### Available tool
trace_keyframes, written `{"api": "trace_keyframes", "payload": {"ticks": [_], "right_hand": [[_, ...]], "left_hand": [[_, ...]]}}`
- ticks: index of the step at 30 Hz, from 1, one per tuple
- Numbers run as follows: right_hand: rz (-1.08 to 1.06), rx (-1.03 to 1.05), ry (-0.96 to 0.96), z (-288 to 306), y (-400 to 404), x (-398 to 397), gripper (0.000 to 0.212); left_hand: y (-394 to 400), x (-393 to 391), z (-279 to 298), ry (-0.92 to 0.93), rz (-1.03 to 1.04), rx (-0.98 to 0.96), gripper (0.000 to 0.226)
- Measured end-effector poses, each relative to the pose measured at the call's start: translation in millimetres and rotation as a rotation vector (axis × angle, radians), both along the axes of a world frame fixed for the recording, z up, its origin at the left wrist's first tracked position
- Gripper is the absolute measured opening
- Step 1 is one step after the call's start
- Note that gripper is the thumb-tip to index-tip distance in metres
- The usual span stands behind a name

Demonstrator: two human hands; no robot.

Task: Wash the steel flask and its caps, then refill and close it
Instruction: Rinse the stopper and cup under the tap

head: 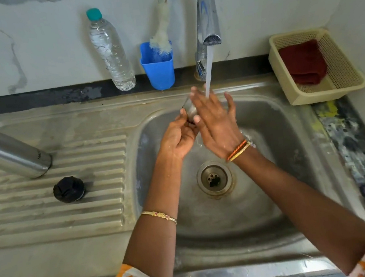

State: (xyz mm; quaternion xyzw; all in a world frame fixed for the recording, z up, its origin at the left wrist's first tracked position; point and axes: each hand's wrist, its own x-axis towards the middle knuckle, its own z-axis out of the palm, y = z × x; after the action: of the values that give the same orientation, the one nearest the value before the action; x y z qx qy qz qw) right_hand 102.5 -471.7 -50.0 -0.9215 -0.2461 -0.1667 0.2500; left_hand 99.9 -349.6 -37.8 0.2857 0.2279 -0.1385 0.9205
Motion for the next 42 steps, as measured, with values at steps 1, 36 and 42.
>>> {"api": "trace_keyframes", "payload": {"ticks": [1,36,42], "right_hand": [[0.048,-0.039,-0.055,-3,0,-5,0.054],[-0.121,1.348,1.302,-17,-32,34,0.031],[-0.242,1.298,1.589,-23,-18,36,0.050]], "left_hand": [[0,2,0,0.011,-0.002,0.006,0.021],[0,-23,-47,-0.413,-0.128,1.253,0.079],[-6,-13,-32,-0.432,-0.141,1.135,0.066]]}}
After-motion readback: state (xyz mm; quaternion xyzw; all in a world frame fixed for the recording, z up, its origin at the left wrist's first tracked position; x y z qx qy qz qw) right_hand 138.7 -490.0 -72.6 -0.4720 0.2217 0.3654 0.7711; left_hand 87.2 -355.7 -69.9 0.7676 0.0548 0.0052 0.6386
